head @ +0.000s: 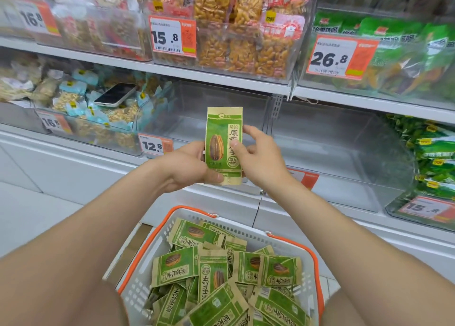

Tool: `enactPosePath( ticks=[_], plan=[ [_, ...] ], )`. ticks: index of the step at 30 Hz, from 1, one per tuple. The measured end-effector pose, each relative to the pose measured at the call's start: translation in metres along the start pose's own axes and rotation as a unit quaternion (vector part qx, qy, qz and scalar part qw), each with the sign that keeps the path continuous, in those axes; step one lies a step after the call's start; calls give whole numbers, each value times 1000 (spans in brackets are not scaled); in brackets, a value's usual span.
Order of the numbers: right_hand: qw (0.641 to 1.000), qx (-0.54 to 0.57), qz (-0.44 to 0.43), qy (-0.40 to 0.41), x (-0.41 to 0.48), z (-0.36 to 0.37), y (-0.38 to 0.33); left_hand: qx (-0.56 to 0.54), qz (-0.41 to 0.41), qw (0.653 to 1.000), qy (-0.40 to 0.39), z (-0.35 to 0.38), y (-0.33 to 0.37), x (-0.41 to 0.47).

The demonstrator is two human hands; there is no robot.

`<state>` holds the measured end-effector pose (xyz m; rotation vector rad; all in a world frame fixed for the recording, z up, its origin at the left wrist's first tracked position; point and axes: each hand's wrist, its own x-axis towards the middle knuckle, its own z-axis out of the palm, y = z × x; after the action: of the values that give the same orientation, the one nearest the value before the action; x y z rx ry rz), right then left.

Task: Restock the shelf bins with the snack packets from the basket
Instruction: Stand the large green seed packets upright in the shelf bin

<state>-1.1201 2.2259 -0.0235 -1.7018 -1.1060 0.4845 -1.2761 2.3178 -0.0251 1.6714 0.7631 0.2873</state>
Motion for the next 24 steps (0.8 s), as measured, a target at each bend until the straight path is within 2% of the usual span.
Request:
enactPosePath(
  ticks=[3,5,7,9,11,13,16,19,24],
  plan=[
    [998,-30,-20,43,13,15,-6,132,5,991,4,-19,17,4],
    [996,-45,-18,78,28,22,-6,281,-11,960,8,-38,25,8],
    [994,-57,-9,92,42,27,-7,391,-16,918,68,-60,20,17],
    [993,-57,-5,101,58,37,-5,415,18,894,165,-79,7,28],
    [994,-35,1,107,81,54,-2,464,32,855,228,-93,-6,38],
    [994,-16,14,107,107,77,0,507,33,828,238,-102,-15,46],
    [990,12,46,130,150,112,1,540,45,805,242,-111,-27,54],
    [988,-3,59,140,190,139,10,524,65,816,233,-120,-37,61],
    [983,-154,47,90,249,172,26,520,130,813,227,-128,-50,75]
  ],
)
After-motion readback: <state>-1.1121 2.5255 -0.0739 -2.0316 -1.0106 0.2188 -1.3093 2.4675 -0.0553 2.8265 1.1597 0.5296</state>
